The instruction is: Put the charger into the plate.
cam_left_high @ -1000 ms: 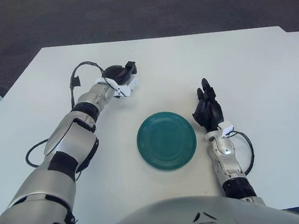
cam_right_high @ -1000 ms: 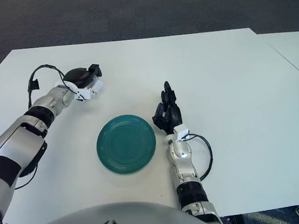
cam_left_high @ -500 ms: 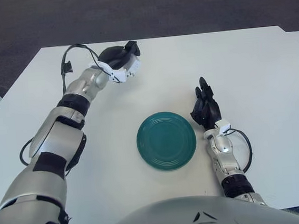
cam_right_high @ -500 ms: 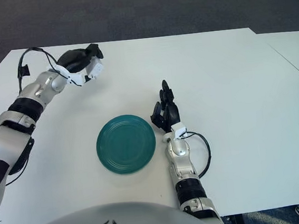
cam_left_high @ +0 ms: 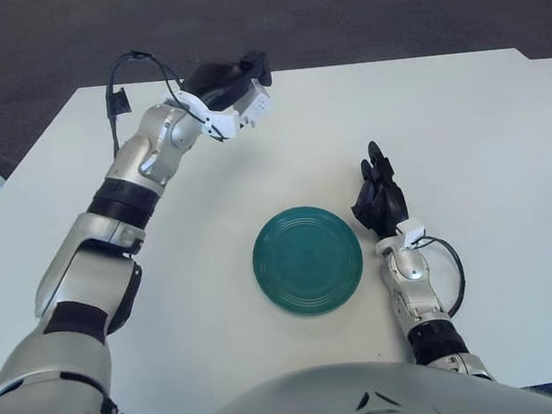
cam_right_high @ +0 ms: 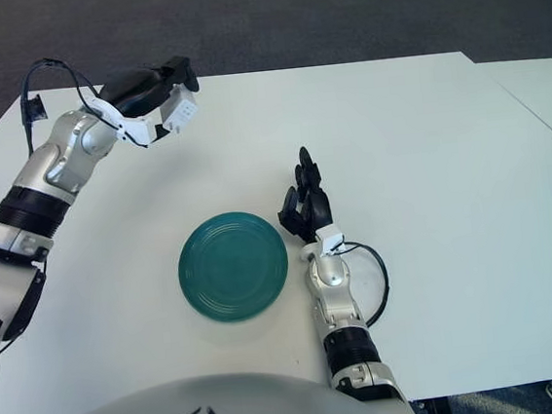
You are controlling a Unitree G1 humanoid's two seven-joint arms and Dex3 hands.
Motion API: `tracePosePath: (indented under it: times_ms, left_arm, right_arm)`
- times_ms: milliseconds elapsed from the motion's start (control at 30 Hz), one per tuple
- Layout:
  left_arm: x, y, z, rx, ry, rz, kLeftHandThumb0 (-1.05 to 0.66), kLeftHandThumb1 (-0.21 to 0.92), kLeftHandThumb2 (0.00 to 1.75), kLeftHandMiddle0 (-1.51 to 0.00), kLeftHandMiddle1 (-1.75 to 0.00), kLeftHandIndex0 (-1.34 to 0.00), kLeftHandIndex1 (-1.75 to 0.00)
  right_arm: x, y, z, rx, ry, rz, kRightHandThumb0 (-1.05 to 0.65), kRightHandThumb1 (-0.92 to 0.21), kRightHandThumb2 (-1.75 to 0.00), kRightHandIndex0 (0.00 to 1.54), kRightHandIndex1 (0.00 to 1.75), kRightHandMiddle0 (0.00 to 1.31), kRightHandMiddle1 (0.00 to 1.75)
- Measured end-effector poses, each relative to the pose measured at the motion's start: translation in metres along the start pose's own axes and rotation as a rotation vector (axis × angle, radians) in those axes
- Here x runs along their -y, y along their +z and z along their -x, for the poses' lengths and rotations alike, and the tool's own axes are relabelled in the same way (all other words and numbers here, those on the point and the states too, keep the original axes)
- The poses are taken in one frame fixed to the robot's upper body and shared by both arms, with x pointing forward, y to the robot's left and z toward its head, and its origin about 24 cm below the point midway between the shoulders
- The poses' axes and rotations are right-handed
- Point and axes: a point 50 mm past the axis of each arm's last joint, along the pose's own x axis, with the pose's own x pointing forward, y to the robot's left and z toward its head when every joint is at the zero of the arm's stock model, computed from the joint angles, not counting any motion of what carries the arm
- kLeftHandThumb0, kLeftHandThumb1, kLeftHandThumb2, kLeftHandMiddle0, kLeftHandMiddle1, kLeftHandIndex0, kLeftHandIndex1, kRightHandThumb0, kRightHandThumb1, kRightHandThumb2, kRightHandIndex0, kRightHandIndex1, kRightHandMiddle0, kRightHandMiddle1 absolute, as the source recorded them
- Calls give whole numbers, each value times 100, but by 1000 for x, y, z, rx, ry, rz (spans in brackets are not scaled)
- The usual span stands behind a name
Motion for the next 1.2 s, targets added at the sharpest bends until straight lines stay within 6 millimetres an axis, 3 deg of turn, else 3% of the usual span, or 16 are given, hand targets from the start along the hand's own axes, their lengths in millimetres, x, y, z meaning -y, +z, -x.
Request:
tracePosePath:
  times_ms: [267, 500, 933, 1200]
  left_arm:
    - [32, 41, 29, 187, -104, 67, 0, 12, 153, -76, -169, -54, -175]
    - [39, 63, 44, 323, -77, 61, 0, 4, 161, -82, -168, -61, -175]
    - [64, 70, 61, 340, -163, 43, 0, -3, 166, -91, -159, -66, -175]
    - [71, 74, 63, 376, -244, 9, 0, -4, 167, -90, -160, -67, -175]
  right_arm:
    - [3, -1, -1, -7, -31, -4, -75, -92, -101, 0, 0, 2, 1]
    - [2, -1, -1, 1, -54, 3, -76, -92, -100, 0, 0, 4, 2]
    - [-1, -1, -2, 14, -63, 24, -87, -92, -101, 0, 0, 4, 3]
    - [-3, -1, -4, 18, -57, 26, -83, -92, -97, 1, 0, 3, 4]
